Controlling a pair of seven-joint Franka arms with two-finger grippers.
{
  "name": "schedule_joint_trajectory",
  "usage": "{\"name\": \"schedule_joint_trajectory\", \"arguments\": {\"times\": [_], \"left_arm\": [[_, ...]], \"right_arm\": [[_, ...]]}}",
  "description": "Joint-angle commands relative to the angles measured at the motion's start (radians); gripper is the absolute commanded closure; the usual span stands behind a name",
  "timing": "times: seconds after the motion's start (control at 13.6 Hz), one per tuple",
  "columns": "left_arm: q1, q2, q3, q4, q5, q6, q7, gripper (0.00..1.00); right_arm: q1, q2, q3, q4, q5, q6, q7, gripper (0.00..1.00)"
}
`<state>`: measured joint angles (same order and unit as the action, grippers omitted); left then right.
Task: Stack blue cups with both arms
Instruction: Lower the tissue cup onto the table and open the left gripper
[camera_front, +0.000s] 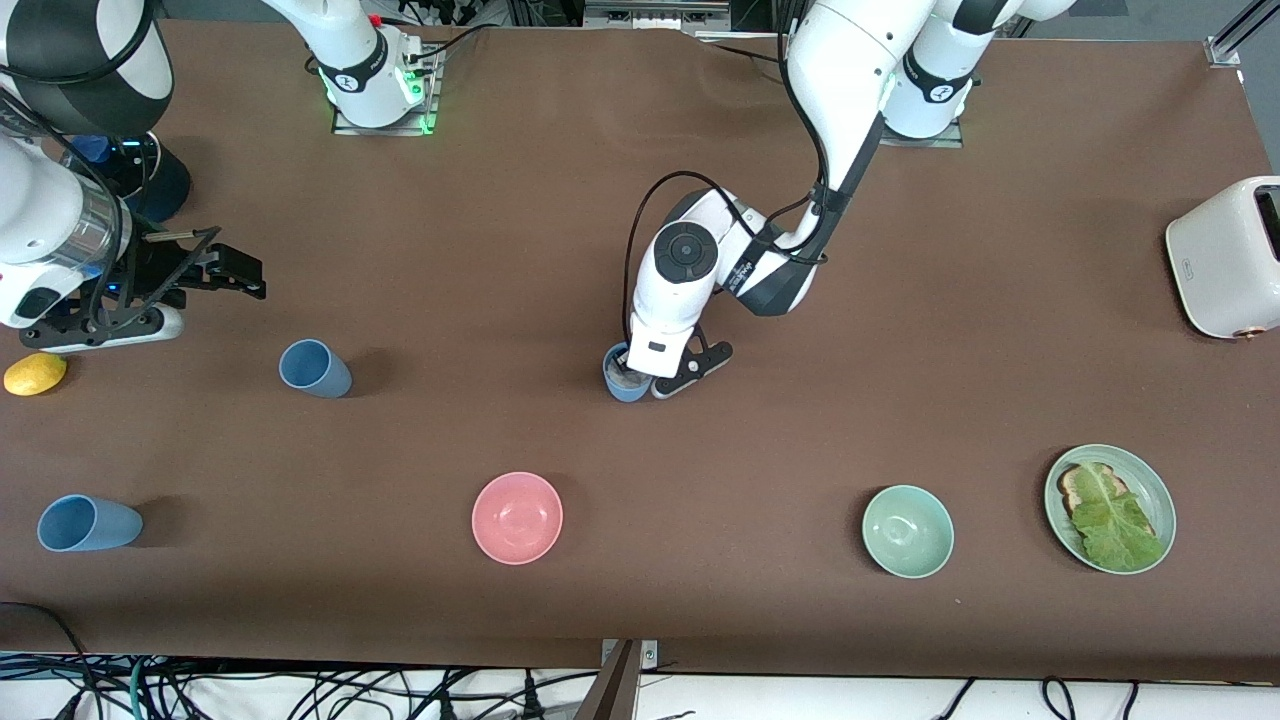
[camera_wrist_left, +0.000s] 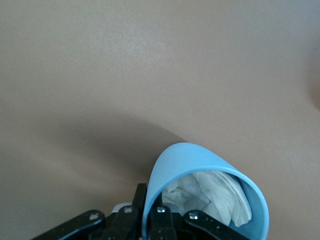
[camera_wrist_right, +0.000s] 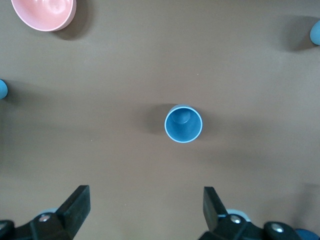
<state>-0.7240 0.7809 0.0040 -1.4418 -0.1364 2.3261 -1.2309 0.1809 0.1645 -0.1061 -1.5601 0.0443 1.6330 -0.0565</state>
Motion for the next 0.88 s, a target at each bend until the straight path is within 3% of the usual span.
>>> {"name": "schedule_joint_trajectory", "arguments": {"times": [0.0, 0.29, 0.81], "left_arm": [[-0.006, 0.017, 0.010, 0.026, 0.001, 0.004, 0.010, 0.00], [-0.006, 0.017, 0.010, 0.026, 0.075, 0.006, 0.010, 0.00], [-0.008, 0.011, 0.010, 0.026, 0.080, 0.004, 0.010, 0.00]], "right_arm": [[-0.003, -0.010, 0.000, 0.002, -0.017, 0.004, -0.017, 0.00], [-0.001, -0.028, 0.003, 0.006, -0.032, -0.008, -0.017, 0.00], [-0.003, -0.092, -0.004, 0.012, -0.023, -0.067, -0.023, 0.00]]}}
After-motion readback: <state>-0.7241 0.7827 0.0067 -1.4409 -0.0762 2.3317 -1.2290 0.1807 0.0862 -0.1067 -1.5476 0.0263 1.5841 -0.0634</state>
